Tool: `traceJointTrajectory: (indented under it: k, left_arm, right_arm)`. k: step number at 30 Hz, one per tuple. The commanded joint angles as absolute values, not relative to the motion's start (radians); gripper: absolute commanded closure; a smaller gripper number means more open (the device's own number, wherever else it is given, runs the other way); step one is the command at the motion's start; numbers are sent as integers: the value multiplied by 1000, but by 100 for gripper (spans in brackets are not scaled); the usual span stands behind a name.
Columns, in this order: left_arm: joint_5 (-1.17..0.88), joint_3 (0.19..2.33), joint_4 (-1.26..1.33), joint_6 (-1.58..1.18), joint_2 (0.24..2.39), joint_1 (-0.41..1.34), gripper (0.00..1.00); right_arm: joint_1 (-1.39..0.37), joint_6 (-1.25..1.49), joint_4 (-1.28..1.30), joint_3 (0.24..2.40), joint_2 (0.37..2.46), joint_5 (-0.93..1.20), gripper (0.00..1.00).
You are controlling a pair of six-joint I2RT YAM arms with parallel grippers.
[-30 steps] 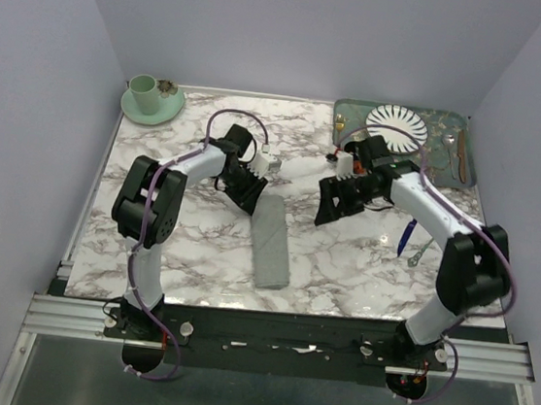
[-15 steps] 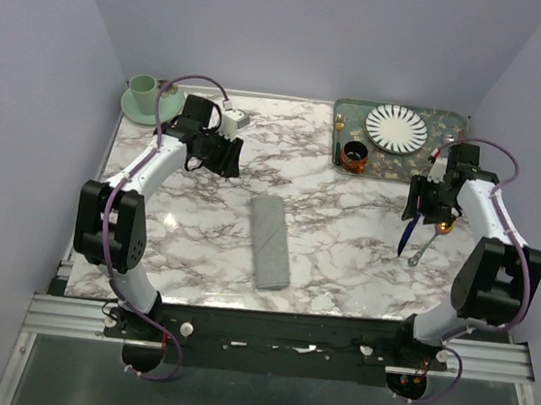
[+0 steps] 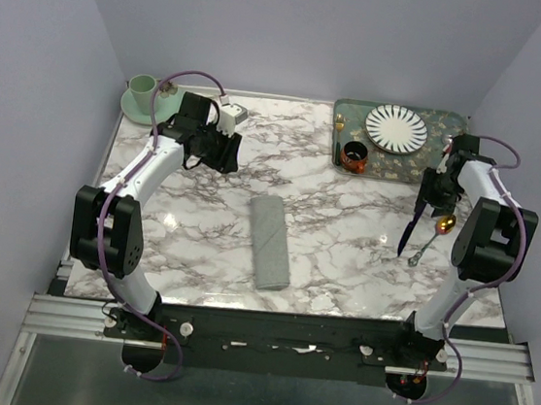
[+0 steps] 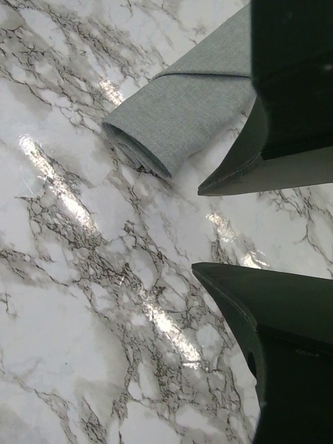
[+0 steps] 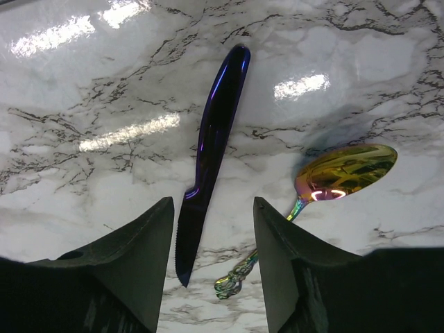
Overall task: Fold the napkin into a case and place the utensils inside
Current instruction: Pick up the knife from the corner of the board.
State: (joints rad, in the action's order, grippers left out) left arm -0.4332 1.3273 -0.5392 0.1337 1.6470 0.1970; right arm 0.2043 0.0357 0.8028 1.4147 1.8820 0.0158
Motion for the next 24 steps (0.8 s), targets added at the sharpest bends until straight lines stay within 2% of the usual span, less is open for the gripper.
traceJointTrajectory:
  k: [1, 15, 16, 24]
  left_arm:
    - [-402, 1315, -532, 144, 1618, 186, 46]
    - [-382, 1327, -545, 150, 1643, 170, 46]
    - [-382, 1331, -546, 150, 1644, 170, 46]
    - [-376, 1361, -549, 143, 1651, 169, 46]
  right_arm:
    - [207, 75, 792, 1447, 1943, -12, 44]
    - [206, 129, 762, 1414, 2009, -5, 56]
    - [204, 129, 768, 1425, 2013, -6, 60]
    - [181, 150, 819, 1434, 2029, -25, 64]
